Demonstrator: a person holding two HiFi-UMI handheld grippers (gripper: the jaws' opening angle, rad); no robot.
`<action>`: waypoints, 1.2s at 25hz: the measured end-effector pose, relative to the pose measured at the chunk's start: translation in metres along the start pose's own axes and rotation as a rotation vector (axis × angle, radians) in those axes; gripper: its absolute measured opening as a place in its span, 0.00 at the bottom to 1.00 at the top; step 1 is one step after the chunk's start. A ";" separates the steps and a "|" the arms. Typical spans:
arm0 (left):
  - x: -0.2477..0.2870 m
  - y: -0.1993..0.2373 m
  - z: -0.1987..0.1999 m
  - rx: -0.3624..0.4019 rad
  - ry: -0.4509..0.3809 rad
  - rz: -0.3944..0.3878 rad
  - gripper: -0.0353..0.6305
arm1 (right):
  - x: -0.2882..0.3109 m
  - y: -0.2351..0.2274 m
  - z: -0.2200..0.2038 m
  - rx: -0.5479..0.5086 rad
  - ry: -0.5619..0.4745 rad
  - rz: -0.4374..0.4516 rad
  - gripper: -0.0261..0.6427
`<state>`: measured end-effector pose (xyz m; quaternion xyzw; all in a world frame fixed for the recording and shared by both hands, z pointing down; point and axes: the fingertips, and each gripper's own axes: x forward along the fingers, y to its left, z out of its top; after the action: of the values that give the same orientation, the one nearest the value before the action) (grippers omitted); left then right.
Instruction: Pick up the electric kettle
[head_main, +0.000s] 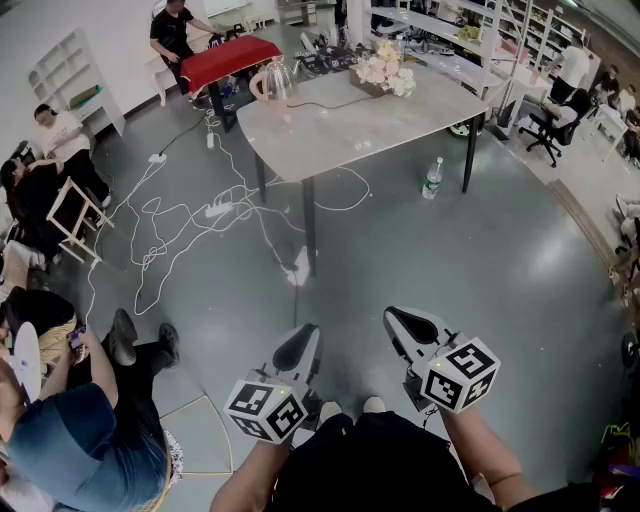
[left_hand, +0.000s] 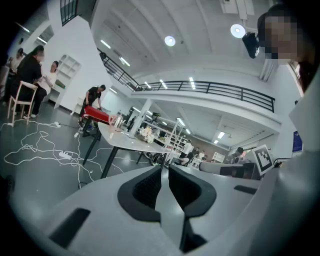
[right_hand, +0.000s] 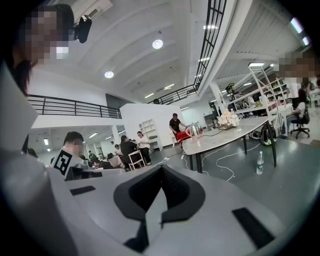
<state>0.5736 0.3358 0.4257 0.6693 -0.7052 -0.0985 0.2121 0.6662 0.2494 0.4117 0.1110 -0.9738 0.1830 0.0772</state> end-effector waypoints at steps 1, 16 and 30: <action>0.000 0.001 0.002 0.000 0.000 0.001 0.12 | 0.001 0.001 0.001 0.001 0.000 0.001 0.05; -0.010 0.027 0.012 -0.025 -0.013 0.017 0.12 | 0.024 0.007 0.000 0.058 -0.008 0.002 0.05; -0.036 0.095 0.038 -0.049 -0.044 0.065 0.12 | 0.079 0.040 -0.002 0.075 0.014 0.003 0.05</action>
<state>0.4719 0.3738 0.4258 0.6385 -0.7284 -0.1233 0.2158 0.5802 0.2719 0.4149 0.1109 -0.9659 0.2201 0.0797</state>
